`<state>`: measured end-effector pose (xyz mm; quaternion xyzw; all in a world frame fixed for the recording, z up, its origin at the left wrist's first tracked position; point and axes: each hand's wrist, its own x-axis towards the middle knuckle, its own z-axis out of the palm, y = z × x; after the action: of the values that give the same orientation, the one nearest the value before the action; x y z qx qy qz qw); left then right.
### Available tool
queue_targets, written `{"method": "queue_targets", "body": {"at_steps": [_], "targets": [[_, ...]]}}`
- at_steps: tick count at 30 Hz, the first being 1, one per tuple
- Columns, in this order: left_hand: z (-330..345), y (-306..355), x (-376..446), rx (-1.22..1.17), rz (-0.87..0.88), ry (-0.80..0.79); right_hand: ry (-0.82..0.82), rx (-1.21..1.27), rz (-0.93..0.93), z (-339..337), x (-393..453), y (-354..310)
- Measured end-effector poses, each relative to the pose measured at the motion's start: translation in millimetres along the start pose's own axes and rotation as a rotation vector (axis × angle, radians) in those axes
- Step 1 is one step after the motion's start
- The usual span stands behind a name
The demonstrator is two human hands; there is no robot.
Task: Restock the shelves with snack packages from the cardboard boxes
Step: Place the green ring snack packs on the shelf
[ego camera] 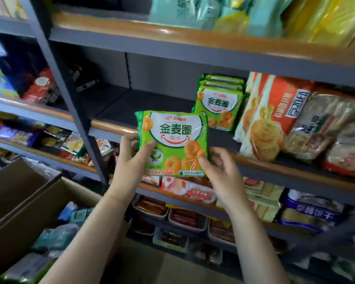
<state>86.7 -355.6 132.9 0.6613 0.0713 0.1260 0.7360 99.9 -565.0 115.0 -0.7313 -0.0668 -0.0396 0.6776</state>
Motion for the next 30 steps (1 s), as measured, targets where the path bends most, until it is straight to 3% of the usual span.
{"method": "queue_targets", "body": {"at_steps": [4, 8, 14, 20, 26, 30], "targets": [[40, 7, 28, 0.150, 0.175, -0.121, 0.211, -0.329, -0.108, -33, 18, -5], [59, 12, 71, 0.368, 0.271, -0.139, 0.373, -0.461, -0.168, -45, 40, -15], [94, 10, 126, 0.287, 0.253, -0.214, 0.359, -0.402, -0.047, -43, 79, -26], [121, -14, 175, 0.398, 0.151, -0.228, 0.295, -0.313, 0.148, -38, 108, -16], [112, -23, 181, 0.460, 0.056, -0.288, 0.327, -0.288, 0.145, -36, 102, -9], [100, -14, 168, 0.605, 0.125, -0.231, 0.314, -0.307, 0.099, -31, 86, -16]]}}
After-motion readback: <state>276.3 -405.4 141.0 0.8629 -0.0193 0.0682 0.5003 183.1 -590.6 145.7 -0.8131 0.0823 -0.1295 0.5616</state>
